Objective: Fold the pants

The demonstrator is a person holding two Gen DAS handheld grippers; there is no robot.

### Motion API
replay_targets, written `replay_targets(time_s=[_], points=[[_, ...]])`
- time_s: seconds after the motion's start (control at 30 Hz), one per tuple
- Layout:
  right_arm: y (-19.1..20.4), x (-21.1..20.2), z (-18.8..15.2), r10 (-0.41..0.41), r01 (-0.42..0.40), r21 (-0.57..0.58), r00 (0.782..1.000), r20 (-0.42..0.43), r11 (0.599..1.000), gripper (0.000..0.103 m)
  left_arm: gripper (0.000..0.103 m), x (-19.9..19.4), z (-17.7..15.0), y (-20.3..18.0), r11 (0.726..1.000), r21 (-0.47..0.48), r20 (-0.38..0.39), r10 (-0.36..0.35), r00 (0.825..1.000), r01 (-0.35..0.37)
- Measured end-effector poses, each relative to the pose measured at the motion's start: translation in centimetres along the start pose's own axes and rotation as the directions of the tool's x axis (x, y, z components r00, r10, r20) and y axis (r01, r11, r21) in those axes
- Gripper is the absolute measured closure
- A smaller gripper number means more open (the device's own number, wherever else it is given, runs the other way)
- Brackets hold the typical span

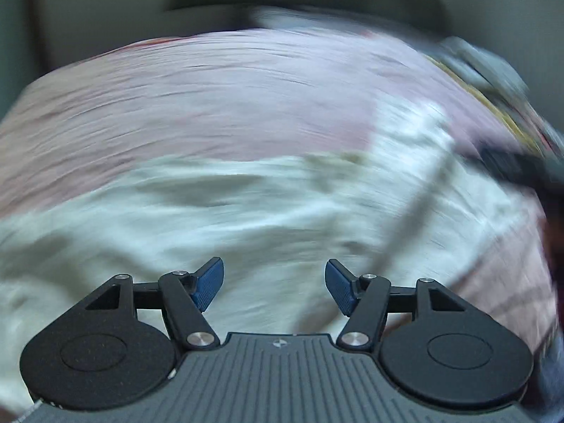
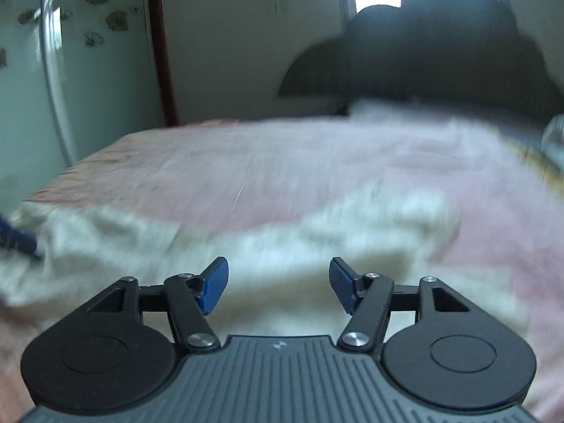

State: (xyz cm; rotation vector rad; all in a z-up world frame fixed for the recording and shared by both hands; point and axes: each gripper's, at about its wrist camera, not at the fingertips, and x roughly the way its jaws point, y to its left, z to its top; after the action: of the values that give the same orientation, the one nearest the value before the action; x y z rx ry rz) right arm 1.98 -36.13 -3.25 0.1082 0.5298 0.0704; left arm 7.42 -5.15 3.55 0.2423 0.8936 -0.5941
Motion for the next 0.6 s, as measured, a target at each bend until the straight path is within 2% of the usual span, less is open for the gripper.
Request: replay_targets(time_s=[0.03, 0.1, 0.2, 0.27, 0.33, 0.4, 0.43, 0.47, 0.5, 0.53, 0.57, 0.6], points=[[0.0, 1.5, 1.2, -0.02, 0.02, -0.028, 1.0, 0.011, 0.999, 0.03, 0.036, 0.9, 0.2, -1.3, 0.999, 0.051, -0.004, -0.006, 1.0, 0.006], [-1.3, 5.5, 3.5, -0.062, 0.062, -0.009, 0.998, -0.009, 0.998, 0.028, 0.036, 2.6, 0.1, -3.0, 0.993, 0.116, -0.008, -0.02, 1.0, 0.021], [-5.7, 12.4, 5.6, -0.066, 0.089, 0.193, 0.99, -0.123, 0.977, 0.028, 0.036, 4.5, -0.1, -3.8, 0.99, 0.137, -0.022, -0.034, 0.999, 0.037], [-8.0, 16.1, 6.0, -0.085, 0.144, 0.287, 0.975, -0.208, 0.947, 0.028, 0.037, 5.1, -0.4, -3.8, 0.99, 0.135, -0.013, -0.044, 0.999, 0.045], [-9.2, 18.7, 6.0, -0.172, 0.263, 0.316, 0.943, -0.286, 0.912, 0.028, 0.037, 5.3, -0.5, -3.8, 0.99, 0.128, 0.009, -0.054, 0.999, 0.052], [-9.8, 20.2, 5.8, -0.182, 0.292, 0.337, 0.93, -0.321, 0.895, 0.027, 0.037, 5.5, -0.3, -3.9, 0.991, 0.119, 0.022, -0.06, 0.998, 0.057], [-9.6, 20.5, 5.8, -0.2, 0.299, 0.306, 0.928, -0.315, 0.904, 0.027, 0.047, 5.6, 0.0, -4.0, 0.991, 0.116, 0.025, -0.066, 0.998, 0.063], [-9.1, 20.6, 5.8, -0.225, 0.308, 0.244, 0.921, -0.317, 0.92, 0.036, 0.057, 5.7, 0.0, -4.2, 0.99, 0.121, 0.024, -0.069, 0.997, 0.065], [-8.2, 20.9, 5.8, -0.265, 0.323, 0.152, 0.914, -0.308, 0.934, 0.05, 0.069, 5.8, 0.1, -4.4, 0.99, 0.133, 0.018, -0.056, 0.998, 0.053], [-7.4, 20.7, 5.7, -0.278, 0.314, 0.085, 0.916, -0.29, 0.946, 0.075, 0.086, 5.9, 0.2, -4.6, 0.989, 0.144, 0.015, -0.039, 0.999, 0.037], [-7.3, 20.0, 5.6, -0.267, 0.3, 0.087, 0.925, -0.272, 0.95, 0.08, 0.092, 5.9, 0.1, -4.8, 0.988, 0.156, 0.02, -0.022, 1.0, 0.018], [-7.6, 19.0, 5.6, -0.247, 0.281, 0.115, 0.938, -0.244, 0.953, 0.085, 0.093, 5.8, 0.1, -5.0, 0.986, 0.165, 0.032, -0.004, 0.999, -0.001]])
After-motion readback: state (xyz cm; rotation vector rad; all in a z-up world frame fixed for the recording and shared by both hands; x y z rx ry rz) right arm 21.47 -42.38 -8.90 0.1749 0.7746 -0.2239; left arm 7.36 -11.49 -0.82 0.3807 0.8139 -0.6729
